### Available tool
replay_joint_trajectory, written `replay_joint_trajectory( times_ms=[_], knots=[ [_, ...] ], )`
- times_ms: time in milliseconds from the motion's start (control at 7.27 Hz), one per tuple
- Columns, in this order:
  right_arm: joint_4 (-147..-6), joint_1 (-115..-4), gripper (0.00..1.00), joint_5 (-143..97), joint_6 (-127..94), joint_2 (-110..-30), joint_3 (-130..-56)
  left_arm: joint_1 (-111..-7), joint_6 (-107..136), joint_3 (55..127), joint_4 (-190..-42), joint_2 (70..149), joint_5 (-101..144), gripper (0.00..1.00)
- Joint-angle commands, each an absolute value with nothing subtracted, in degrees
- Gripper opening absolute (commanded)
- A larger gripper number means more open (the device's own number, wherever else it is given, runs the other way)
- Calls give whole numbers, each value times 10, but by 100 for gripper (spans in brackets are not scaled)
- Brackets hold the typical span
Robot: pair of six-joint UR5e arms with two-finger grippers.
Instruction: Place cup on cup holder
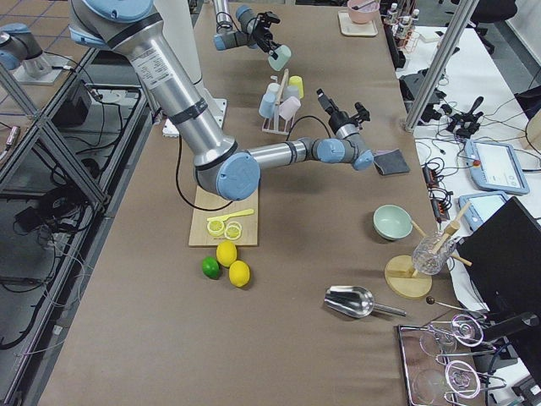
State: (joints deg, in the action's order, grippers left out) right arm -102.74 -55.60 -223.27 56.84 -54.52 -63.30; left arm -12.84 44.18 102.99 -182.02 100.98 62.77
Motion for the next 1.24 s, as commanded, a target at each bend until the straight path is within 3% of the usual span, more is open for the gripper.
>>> replay_joint_trajectory(
  times_ms=[0,413,1101],
  knots=[
    [-1037,-588,99,-2165,455,-573,-638,-103,437,1013,-1819,1017,605,0],
    [-1103,-602,99,-2104,303,-686,-756,-107,437,1016,-1818,1013,603,0],
    [-1265,-610,98,-1901,224,-746,-885,-113,437,1015,-1816,1017,566,0]
  ],
)
